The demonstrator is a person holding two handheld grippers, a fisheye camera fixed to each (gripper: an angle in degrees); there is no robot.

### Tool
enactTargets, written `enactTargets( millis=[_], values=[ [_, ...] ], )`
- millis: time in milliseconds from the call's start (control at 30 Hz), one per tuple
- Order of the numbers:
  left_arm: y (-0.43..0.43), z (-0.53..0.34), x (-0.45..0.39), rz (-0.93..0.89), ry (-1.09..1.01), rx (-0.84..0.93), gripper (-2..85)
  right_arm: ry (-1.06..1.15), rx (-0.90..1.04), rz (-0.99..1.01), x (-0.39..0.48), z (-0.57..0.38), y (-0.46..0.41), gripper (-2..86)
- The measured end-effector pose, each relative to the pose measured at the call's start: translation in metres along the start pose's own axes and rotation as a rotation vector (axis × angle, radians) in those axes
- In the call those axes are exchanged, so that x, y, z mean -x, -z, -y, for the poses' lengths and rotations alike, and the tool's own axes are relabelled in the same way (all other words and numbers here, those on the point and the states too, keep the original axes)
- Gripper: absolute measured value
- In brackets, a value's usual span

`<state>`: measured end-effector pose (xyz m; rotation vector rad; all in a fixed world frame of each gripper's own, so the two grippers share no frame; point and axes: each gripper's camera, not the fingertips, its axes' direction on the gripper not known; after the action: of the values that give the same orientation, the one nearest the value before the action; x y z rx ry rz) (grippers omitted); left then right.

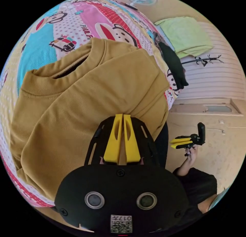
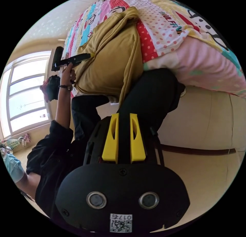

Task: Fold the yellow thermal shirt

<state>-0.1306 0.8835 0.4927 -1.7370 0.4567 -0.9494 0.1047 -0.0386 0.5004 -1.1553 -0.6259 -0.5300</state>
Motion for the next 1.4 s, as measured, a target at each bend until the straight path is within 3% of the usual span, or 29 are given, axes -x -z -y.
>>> enactTargets(
  millis=[133,267,433,600,733,767,900,1133,1300,1400],
  values=[
    [0.06,-0.076,0.001,0.019,-0.031,-0.197,-1.0,0.064,0.002,0.125,0.019,0.029,0.003,8.7],
    [0.14,-0.201,0.012,0.163,0.122,-0.515,-0.9,0.206,-0.019,0.07,0.071,0.067,0.007,8.9],
    [0.148,-0.214,0.011,0.058,0.039,-0.431,-0.4,0.278,-0.022,-0.117,0.131,0.122,-0.006,12.1],
    [0.095,-0.152,-0.02,0.152,-0.046,-0.279,10.9,0.316,0.017,-0.011,0.143,0.125,-0.038,10.7],
    [0.029,-0.09,-0.015,0.244,-0.085,-0.121,11.9,0.236,0.087,0.075,0.122,0.112,-0.064,9.5],
    [-0.007,-0.072,0.0,0.315,-0.046,-0.003,10.4,0.233,0.094,0.109,0.119,0.11,-0.065,9.3],
    [-0.016,-0.092,0.011,0.313,-0.042,-0.16,6.4,0.264,0.079,0.28,0.11,0.094,-0.053,6.2],
    [0.034,-0.157,0.013,0.321,-0.029,-0.305,3.8,0.223,-0.062,0.294,0.114,0.095,-0.022,4.4],
    [0.133,-0.278,0.039,0.518,0.152,-0.537,3.8,0.245,-0.195,0.091,0.166,0.108,-0.009,9.8],
    [0.169,-0.347,0.072,0.579,0.282,-0.557,3.6,0.289,-0.236,-0.025,0.207,0.128,-0.018,12.8]
  ],
)
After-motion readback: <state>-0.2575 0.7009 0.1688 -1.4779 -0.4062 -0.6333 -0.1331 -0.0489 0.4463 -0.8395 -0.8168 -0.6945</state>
